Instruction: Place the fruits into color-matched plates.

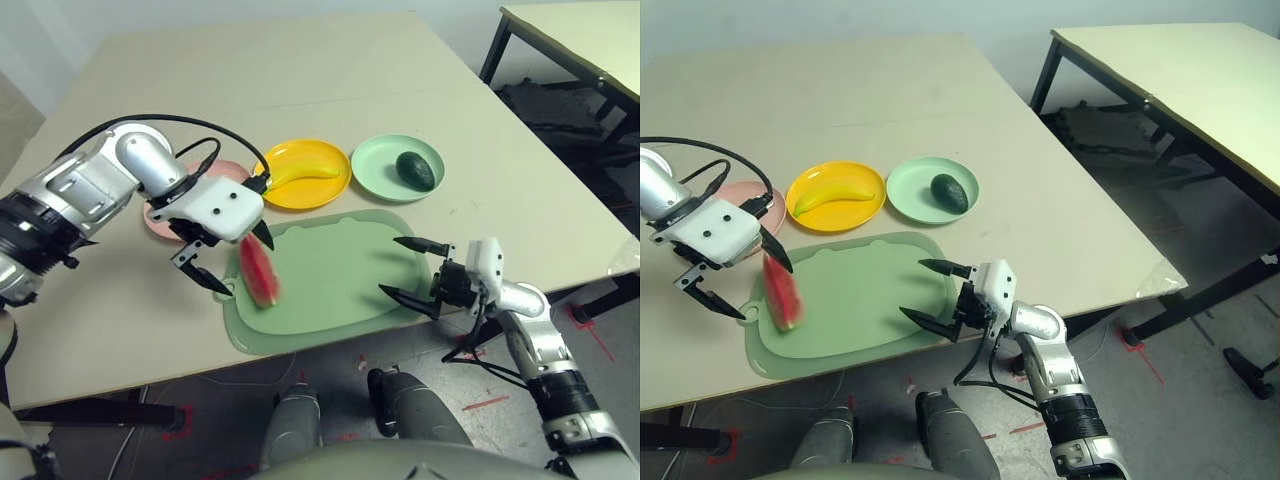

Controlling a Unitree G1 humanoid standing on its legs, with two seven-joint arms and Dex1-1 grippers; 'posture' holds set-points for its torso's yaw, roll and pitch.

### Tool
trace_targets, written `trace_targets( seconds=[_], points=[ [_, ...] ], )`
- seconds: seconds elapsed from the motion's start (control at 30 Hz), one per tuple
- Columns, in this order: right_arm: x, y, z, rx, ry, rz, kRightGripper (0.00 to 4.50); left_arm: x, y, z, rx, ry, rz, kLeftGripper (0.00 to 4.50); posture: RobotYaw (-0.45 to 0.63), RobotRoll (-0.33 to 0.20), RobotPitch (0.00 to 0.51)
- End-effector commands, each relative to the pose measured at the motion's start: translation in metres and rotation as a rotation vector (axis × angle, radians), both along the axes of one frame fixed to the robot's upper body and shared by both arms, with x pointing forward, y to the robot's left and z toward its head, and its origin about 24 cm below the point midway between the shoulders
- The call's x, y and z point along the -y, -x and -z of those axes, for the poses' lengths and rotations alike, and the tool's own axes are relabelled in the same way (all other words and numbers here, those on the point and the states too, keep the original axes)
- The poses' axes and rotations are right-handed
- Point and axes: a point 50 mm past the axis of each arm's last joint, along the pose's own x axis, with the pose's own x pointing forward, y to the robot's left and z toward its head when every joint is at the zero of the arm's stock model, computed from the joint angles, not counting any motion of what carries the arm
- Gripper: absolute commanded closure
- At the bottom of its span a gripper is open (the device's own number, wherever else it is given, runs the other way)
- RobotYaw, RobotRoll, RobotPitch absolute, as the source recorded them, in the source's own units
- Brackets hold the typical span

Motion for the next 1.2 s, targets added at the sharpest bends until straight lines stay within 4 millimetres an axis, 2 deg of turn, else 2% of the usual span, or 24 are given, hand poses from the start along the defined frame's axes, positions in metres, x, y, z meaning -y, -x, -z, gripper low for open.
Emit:
trace_targets(
  seconds=[0.03, 0.27, 0.43, 0.77, 0.87, 1.0, 1.03, 1.2],
  points=[
    [-0.002, 0.0, 0.001, -0.016, -0.007, 0.001, 0.05, -0.011, -0.008, 0.007, 0.072, -0.076, 0.031, 0.0, -0.04, 0.0, 0.096],
    [-0.003, 0.001, 0.001, -0.026, -0.01, 0.015, 0.05, -0.012, -0.018, 0.025, 0.164, -0.077, 0.131, 0.0, -0.05, 0.0, 0.094],
    [-0.002, 0.002, 0.0, -0.029, -0.007, 0.024, 0.05, -0.005, -0.018, 0.036, 0.168, -0.014, 0.16, 0.0, -0.06, 0.0, 0.094],
    [0.0, 0.004, 0.002, -0.04, -0.002, 0.032, 0.05, 0.004, -0.013, 0.044, 0.102, 0.008, 0.105, 0.0, -0.06, 0.0, 0.096],
    [-0.001, 0.004, 0.002, -0.04, -0.002, 0.03, 0.0, 0.002, -0.01, 0.045, 0.067, -0.032, 0.074, 0.59, -0.06, 0.0, 0.096],
    [-0.002, 0.001, 0.001, -0.038, -0.005, 0.031, 0.0, -0.009, -0.004, 0.047, 0.01, -0.109, 0.017, 2.01, -0.06, 0.0, 0.095],
    [-0.002, 0.001, 0.001, -0.037, -0.004, 0.03, 0.0, -0.011, -0.003, 0.047, -0.001, -0.119, 0.007, 2.22, -0.06, 0.0, 0.095],
    [-0.003, 0.001, 0.001, -0.04, 0.0, 0.024, 0.0, -0.011, 0.001, 0.042, -0.022, -0.124, -0.01, 2.28, -0.05, 0.0, 0.096]
  ],
)
